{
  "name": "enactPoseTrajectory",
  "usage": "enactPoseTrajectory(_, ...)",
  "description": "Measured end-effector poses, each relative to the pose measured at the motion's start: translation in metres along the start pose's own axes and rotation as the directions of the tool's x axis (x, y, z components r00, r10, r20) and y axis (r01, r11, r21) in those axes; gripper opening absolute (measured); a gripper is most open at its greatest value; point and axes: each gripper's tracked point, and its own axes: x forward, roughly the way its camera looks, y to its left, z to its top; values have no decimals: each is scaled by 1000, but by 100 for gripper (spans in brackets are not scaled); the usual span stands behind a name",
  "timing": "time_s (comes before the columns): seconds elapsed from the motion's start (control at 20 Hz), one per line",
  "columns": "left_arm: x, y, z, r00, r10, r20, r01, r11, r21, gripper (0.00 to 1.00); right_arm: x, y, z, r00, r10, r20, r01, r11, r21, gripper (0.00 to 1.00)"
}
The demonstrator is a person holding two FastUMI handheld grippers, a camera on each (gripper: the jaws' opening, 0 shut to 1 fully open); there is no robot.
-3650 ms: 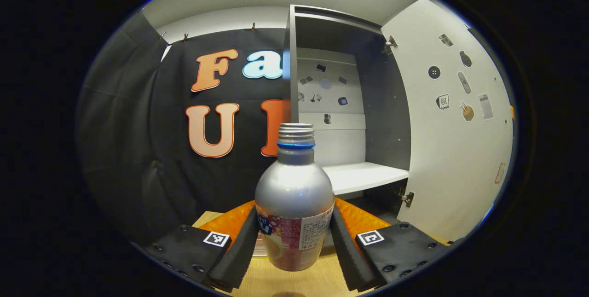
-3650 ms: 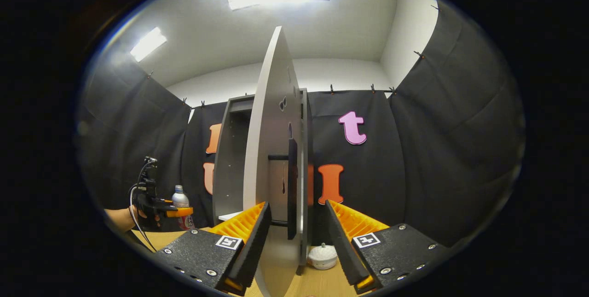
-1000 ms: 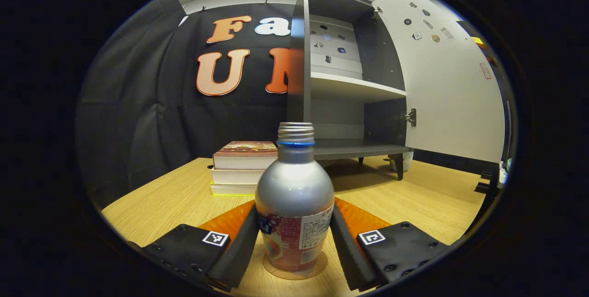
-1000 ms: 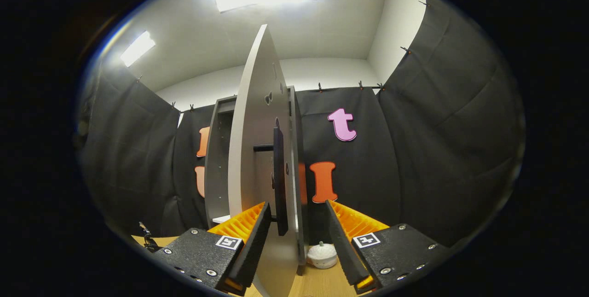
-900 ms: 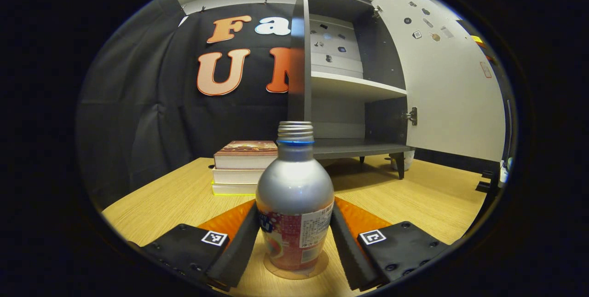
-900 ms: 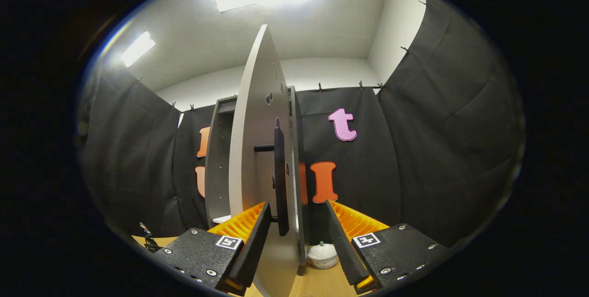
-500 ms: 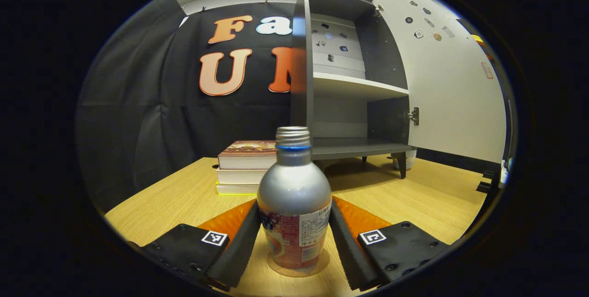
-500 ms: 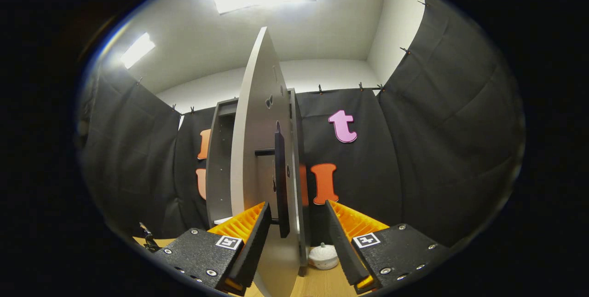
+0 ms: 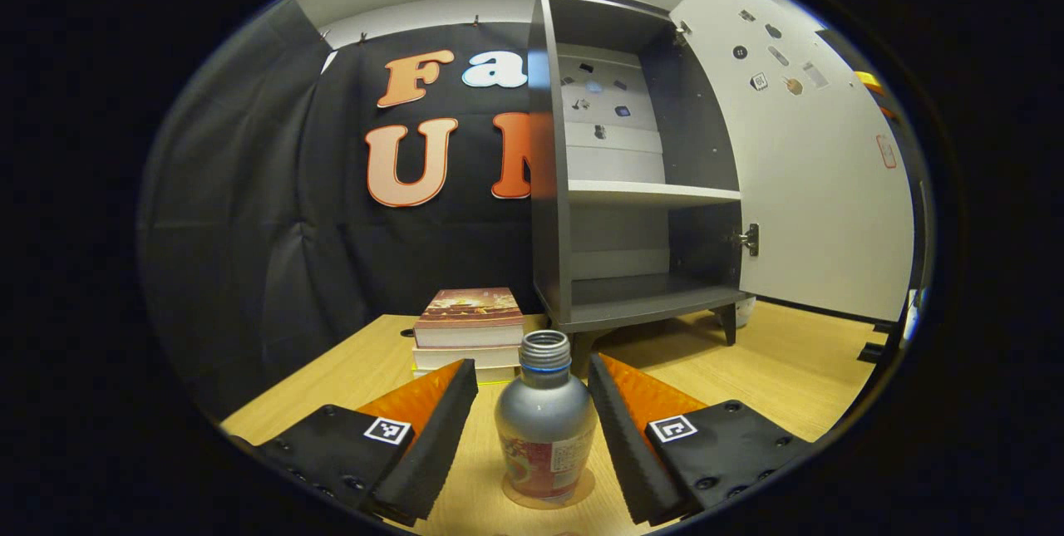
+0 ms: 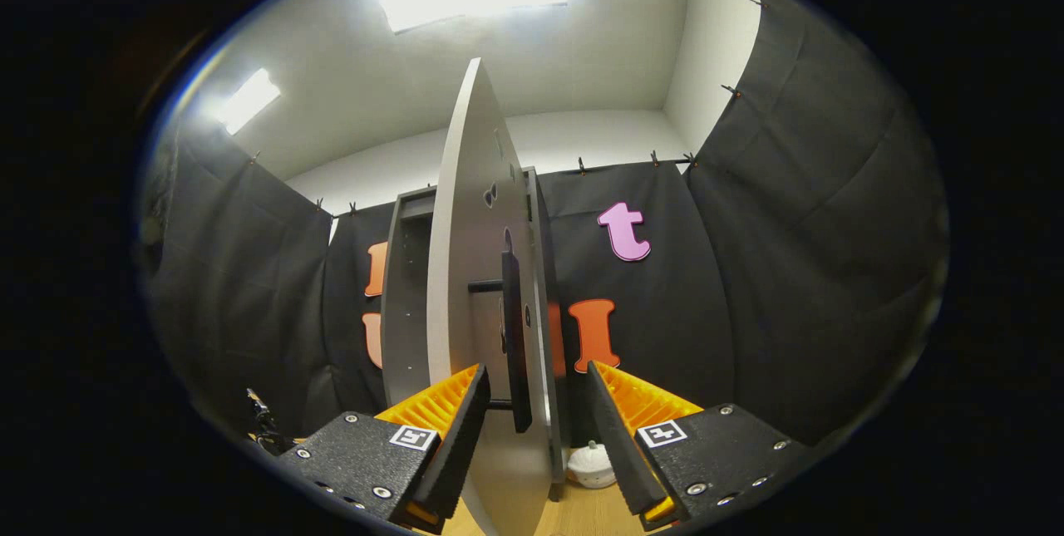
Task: Open the cabinet door with the right hand, grasp the bottle in the cabinet with the left hand and place it on the coaster, then close the cabinet door with the right hand.
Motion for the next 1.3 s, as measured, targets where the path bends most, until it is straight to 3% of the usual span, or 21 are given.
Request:
enactPoseTrajectory(0.6, 11, 7, 122, 997, 44, 61, -46, 998, 30, 88, 9, -14, 17, 999, -32, -29, 34, 998, 45, 73)
enactPoseTrajectory(0.9, 23, -4, 170, 997, 24, 72, -23, 999, -24, 88, 12, -20, 22, 997, -47, -57, 48, 999, 23, 73)
enactPoseTrajectory(1.0, 27, -15, 183, 997, -17, 69, 22, 997, -74, 88, 16, -26, 23, 995, -70, -65, 70, 998, 3, 73)
enactPoseTrajectory(1.05, 30, -15, 189, 998, -23, 60, 29, 995, -92, 88, 20, -26, 25, 995, -71, -70, 71, 997, -5, 78)
enactPoseTrajectory(1.1, 33, -11, 198, 998, -22, 60, 28, 995, -96, 88, 21, -24, 25, 995, -66, -81, 66, 998, -6, 73)
enactPoseTrajectory(1.3, 34, -19, 232, 994, -32, 101, 37, 998, -51, 92, 25, -21, 23, 992, -63, -110, 61, 998, -22, 73)
